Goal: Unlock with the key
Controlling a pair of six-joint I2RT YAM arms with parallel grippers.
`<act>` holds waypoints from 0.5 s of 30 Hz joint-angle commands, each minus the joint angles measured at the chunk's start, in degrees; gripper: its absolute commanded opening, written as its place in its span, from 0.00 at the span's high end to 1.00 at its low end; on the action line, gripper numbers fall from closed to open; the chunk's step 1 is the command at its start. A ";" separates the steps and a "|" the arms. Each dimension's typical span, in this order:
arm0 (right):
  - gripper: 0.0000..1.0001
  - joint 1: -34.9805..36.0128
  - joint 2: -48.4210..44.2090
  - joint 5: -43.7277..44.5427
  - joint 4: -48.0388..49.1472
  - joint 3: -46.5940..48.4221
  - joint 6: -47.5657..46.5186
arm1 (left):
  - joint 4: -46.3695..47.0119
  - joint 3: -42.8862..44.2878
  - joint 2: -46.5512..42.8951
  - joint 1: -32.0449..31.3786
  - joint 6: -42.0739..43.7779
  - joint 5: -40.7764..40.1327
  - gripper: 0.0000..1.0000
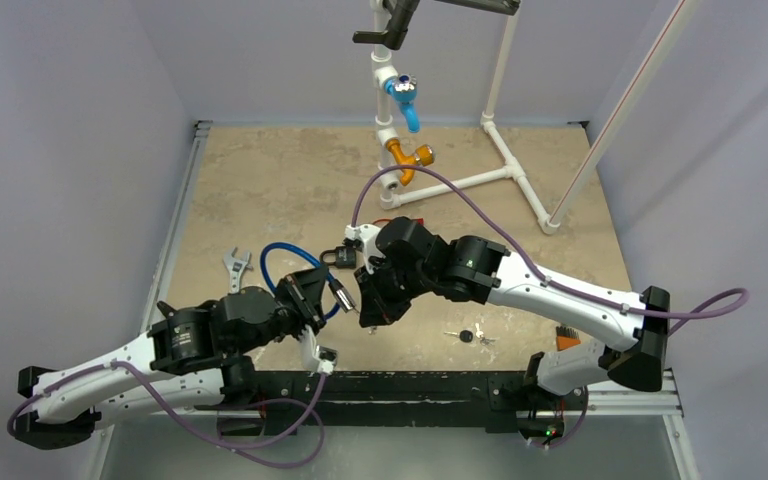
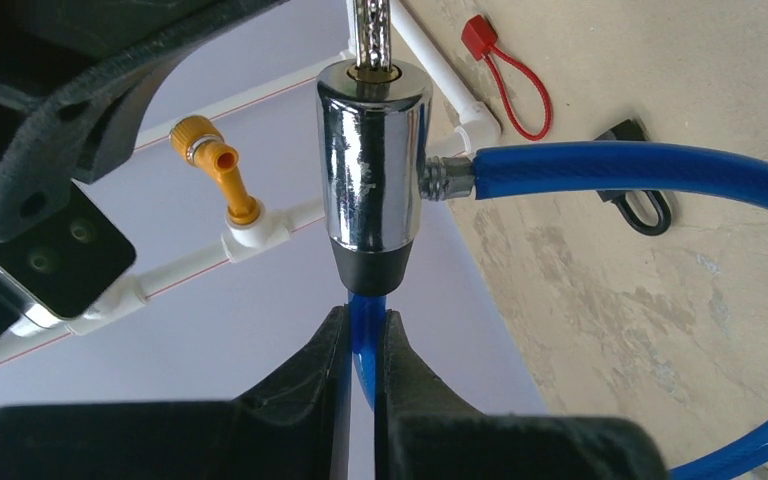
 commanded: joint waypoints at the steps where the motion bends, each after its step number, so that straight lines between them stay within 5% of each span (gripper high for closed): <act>1: 1.00 -0.43 0.24 0.42 4.88 2.71 0.26 | 3.67 -0.96 0.60 -1.57 5.12 0.41 1.00; 15: 1.00 -0.43 -5.30 9.37 17.30 -4.27 4.56 | 1.94 1.77 2.55 -1.85 0.09 -3.40 1.00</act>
